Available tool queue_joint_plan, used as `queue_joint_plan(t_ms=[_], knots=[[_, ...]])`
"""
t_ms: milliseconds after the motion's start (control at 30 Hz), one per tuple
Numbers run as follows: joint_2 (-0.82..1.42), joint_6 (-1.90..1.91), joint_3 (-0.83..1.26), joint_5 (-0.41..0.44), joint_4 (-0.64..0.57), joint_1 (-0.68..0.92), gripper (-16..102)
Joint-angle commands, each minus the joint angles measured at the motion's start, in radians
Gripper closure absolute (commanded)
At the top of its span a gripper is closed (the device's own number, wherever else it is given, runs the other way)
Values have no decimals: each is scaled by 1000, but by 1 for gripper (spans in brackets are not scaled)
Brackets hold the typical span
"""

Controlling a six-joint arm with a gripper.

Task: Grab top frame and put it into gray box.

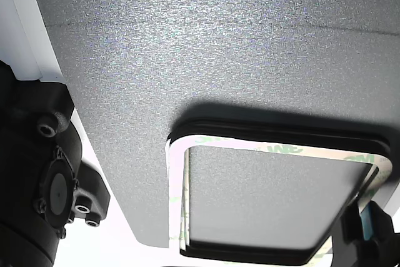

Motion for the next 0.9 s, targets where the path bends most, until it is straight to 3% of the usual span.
queue_joint_plan(t_ms=[0,367,600,867], knots=[[35,-17,-35,3,-2,-9,96],[43,103,-216,23,170,-17,96],[169,568,-230,49,91,-94,96],[385,1350,-69,325,-129,-115,97]])
